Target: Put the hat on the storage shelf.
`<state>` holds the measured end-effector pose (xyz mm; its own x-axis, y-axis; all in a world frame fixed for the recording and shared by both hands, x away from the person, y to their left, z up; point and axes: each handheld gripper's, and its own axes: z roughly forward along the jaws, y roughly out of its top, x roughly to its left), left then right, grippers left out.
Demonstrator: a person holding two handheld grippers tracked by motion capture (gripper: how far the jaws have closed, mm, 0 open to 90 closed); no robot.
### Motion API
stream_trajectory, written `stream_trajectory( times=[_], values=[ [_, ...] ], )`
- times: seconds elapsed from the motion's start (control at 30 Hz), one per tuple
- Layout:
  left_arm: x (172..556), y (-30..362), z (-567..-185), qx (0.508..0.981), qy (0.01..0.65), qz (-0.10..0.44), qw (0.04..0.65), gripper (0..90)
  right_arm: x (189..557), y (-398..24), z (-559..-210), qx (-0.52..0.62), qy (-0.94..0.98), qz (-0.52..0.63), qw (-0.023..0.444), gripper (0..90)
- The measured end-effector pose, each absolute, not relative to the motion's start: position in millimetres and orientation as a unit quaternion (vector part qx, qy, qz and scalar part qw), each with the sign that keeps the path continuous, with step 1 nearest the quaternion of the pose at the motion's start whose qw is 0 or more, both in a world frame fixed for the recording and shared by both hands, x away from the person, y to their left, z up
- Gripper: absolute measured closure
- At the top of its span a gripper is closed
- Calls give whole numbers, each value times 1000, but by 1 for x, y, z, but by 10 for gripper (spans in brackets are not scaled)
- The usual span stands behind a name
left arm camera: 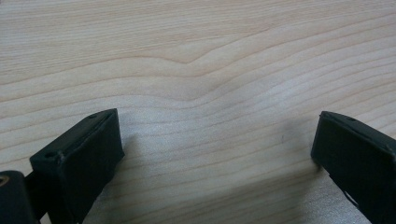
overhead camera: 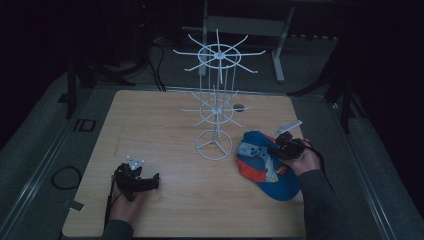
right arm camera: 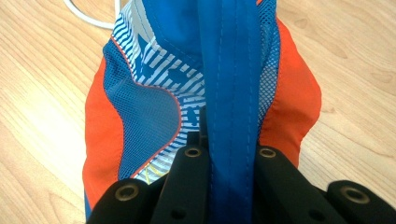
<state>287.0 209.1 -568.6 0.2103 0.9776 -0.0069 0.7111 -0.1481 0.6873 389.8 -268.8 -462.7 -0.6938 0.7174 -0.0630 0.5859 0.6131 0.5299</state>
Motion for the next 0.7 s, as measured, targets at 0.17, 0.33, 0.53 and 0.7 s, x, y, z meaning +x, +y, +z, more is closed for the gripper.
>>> stream_trajectory(
  times=[0.17, 0.33, 0.53, 0.7],
  values=[
    [287, 209, -569, 722, 585, 230, 290, 24, 387, -275, -454, 371, 880, 261, 143, 889],
    [287, 209, -569, 722, 584, 230, 290, 24, 384, -281, -443, 374, 872, 276, 154, 887],
    [287, 209, -569, 722, 584, 230, 290, 24, 381, -289, -432, 376, 864, 290, 165, 887],
    [287, 209, -569, 722, 584, 230, 290, 24, 381, -295, -426, 374, 862, 298, 170, 887]
  ],
)
